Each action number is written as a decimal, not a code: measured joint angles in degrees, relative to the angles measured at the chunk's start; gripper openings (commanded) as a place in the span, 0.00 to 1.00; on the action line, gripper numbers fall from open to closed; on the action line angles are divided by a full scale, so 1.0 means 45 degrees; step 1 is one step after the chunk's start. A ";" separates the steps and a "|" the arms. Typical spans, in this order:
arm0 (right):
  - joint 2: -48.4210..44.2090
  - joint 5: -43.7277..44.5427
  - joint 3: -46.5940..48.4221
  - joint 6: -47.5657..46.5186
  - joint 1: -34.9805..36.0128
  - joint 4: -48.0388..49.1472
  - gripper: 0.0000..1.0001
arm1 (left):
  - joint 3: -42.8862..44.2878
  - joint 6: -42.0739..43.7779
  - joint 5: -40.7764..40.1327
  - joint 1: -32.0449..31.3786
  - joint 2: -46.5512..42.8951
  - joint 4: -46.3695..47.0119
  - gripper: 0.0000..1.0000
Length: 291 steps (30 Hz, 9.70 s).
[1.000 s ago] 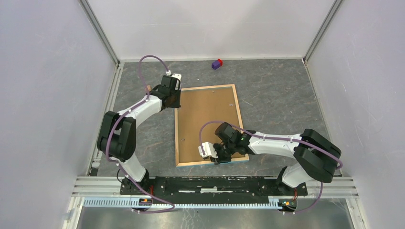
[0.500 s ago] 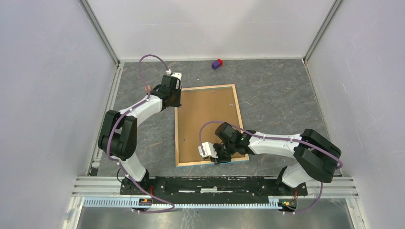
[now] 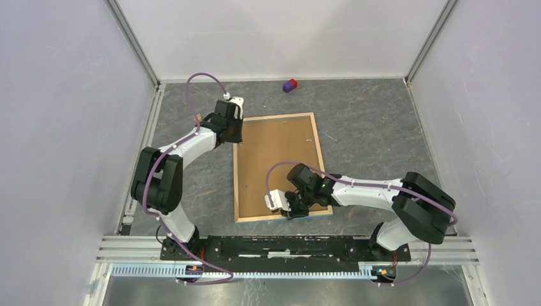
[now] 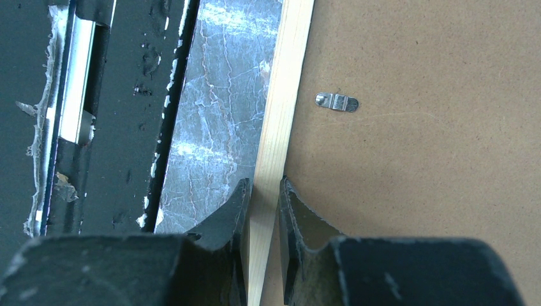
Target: Take the photo out of the frame
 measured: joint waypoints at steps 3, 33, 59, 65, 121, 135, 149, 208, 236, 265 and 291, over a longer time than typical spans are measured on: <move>0.0024 0.0000 0.0024 0.0000 0.0000 -0.0019 0.00 | -0.0049 0.0709 0.0355 0.0000 0.0000 0.0146 0.02; 0.0136 -0.0437 0.0112 0.0321 -0.0019 -0.0049 0.46 | 0.0991 0.4993 0.4736 0.0126 -0.0267 -0.1778 0.02; -0.0631 -0.3288 0.6557 0.4760 -0.3847 -0.0704 0.65 | 0.1409 0.2992 1.1404 0.0627 -0.6858 -0.6081 0.02; -0.0219 -0.3973 0.6557 0.5382 -0.3201 -0.0661 0.50 | 0.0811 0.2992 1.1701 0.0491 -0.6858 -0.6494 0.02; 0.1248 -0.4580 0.7096 0.6591 -0.2399 -0.0748 0.19 | -0.0189 0.2594 1.2726 -0.0034 -0.7208 -0.6363 0.02; 0.1243 -0.4998 0.7067 0.6834 -0.3264 -0.0554 0.00 | -0.0403 0.1472 1.1944 0.0063 -0.7218 -0.5450 1.00; -0.0107 -0.4099 0.4794 0.4211 -1.0302 -0.2404 0.00 | -0.0408 0.0534 0.7397 0.1404 -0.7325 -0.4095 1.00; 0.4507 0.1462 0.6135 0.0593 -1.6806 -0.3886 0.54 | -0.1190 0.0393 0.5255 0.1812 -0.6829 -0.4187 1.00; -0.4012 -0.3254 0.4104 0.2628 -1.5897 -0.2739 0.98 | 0.1574 0.5265 0.3123 -1.0982 -0.0510 -0.5717 0.73; 0.0316 -0.6751 0.1005 0.4949 -1.5538 -0.3526 0.93 | 0.2885 0.4595 0.1122 -1.2254 0.2628 -0.5289 0.02; 0.2341 -0.8121 -0.0180 1.1973 -1.2196 0.2686 0.80 | 0.1535 0.4595 0.3055 -1.1608 -0.0432 -0.5236 0.02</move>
